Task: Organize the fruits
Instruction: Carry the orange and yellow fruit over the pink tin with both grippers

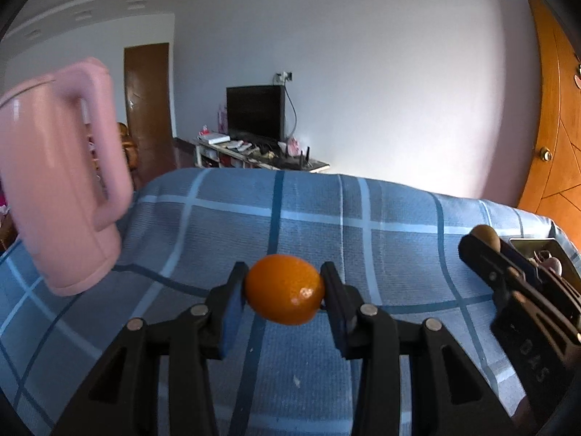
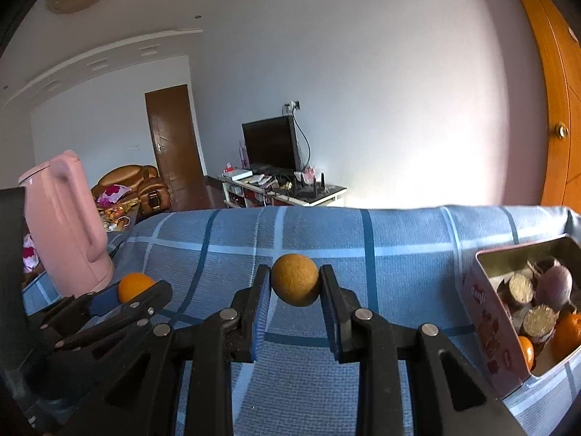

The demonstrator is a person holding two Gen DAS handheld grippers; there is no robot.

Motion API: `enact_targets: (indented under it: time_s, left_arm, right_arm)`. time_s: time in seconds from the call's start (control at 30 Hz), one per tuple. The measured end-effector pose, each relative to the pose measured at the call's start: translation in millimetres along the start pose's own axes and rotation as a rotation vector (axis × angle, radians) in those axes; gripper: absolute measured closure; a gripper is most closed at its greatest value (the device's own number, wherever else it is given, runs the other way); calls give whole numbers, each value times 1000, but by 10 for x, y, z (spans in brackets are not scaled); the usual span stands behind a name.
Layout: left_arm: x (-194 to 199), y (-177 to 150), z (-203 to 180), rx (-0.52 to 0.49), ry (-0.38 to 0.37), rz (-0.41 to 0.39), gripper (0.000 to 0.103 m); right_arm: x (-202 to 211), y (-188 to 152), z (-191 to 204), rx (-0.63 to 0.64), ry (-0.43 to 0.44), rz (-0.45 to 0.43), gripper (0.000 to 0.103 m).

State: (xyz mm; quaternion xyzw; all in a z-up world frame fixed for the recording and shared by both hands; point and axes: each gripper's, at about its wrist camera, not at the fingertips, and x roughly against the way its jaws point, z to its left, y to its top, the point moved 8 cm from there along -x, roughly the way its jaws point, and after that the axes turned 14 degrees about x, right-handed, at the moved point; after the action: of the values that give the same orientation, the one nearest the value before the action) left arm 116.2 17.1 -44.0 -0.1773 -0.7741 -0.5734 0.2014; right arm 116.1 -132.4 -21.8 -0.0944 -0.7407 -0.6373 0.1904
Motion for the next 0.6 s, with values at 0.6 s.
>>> enact_targets:
  time_s: [0.6]
  left_arm:
    - [246, -111, -4, 20, -2, -16, 60]
  right_arm:
    - [415, -131, 58, 60, -26, -17, 74]
